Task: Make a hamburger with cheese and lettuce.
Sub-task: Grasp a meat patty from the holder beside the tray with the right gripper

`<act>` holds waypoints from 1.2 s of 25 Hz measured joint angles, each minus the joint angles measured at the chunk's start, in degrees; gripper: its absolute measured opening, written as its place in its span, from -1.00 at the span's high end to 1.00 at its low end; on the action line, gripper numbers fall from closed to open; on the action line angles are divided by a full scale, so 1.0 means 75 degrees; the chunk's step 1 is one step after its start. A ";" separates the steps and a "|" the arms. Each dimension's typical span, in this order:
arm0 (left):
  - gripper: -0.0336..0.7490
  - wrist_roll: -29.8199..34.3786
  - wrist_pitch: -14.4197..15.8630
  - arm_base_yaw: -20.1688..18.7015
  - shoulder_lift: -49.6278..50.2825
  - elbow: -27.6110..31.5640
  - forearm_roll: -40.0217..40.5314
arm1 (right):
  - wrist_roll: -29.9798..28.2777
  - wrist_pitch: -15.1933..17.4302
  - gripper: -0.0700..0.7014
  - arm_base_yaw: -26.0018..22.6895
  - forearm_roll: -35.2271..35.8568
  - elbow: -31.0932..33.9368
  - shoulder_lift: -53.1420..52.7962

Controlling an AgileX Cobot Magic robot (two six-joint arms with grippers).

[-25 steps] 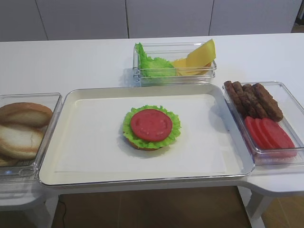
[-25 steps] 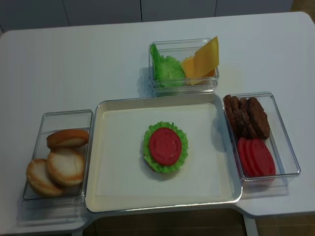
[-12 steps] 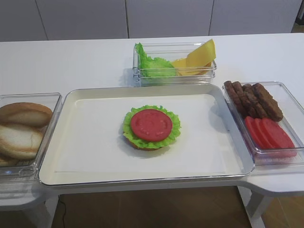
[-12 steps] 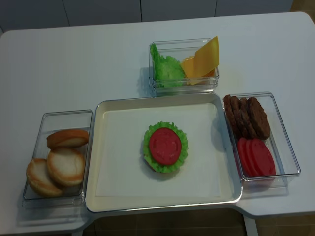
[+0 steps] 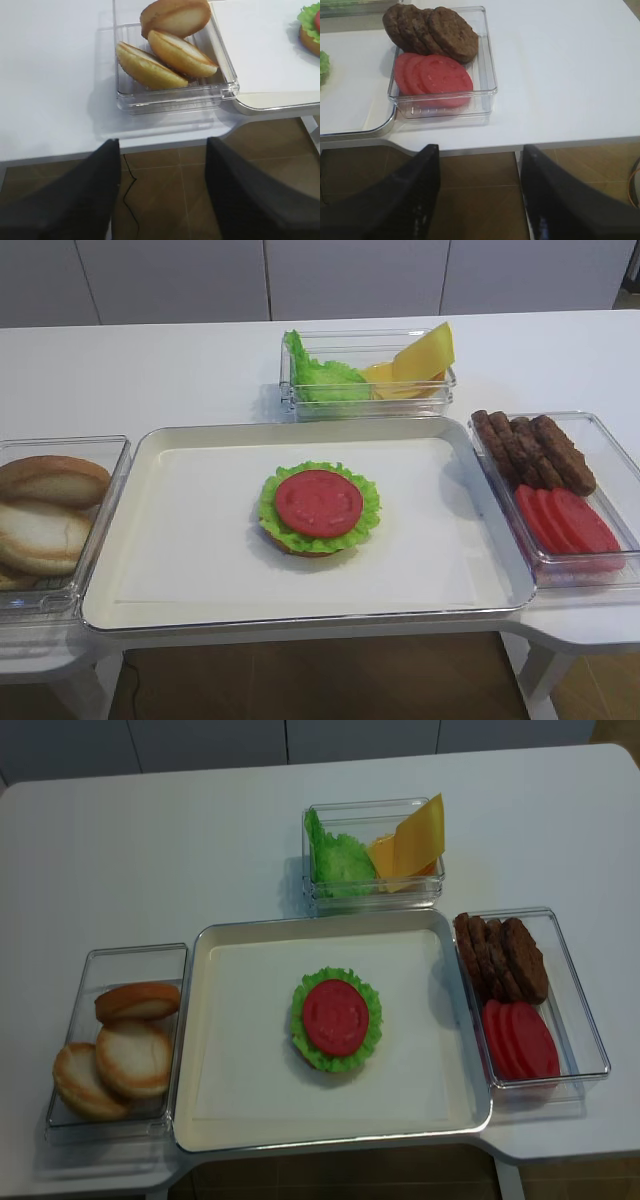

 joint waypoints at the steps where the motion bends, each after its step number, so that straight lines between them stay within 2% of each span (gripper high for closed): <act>1: -0.12 0.0000 0.0000 0.0000 0.0000 0.0000 0.0000 | 0.0000 0.0000 -0.20 0.0000 0.0000 0.0000 0.0000; 11: -0.12 0.0000 0.0000 0.0000 0.0000 0.0000 0.0000 | 0.0000 -0.0041 -0.20 0.0000 0.0000 -0.0021 0.0000; 15: -0.12 0.0000 0.0000 0.0000 0.0000 0.0000 0.0000 | 0.0313 -0.0564 -0.20 0.0000 0.0120 -0.0292 0.0000; 20: -0.12 0.0000 0.0000 0.0000 0.0000 0.0000 0.0000 | 0.0559 -0.0866 -0.20 0.0000 0.0149 -0.0501 0.0714; 24: -0.12 0.0000 0.0000 0.0000 0.0000 0.0000 0.0000 | 0.0559 -0.1726 -0.20 0.0000 0.0187 -0.0757 0.1918; 27: -0.12 0.0000 0.0000 0.0000 0.0000 0.0000 0.0000 | 0.0386 -0.2692 -0.20 0.0000 0.0211 -0.1126 0.3104; 30: -0.12 0.0000 0.0000 0.0000 0.0000 0.0000 0.0000 | 0.0241 -0.3391 -0.20 0.0000 0.0238 -0.1625 0.4385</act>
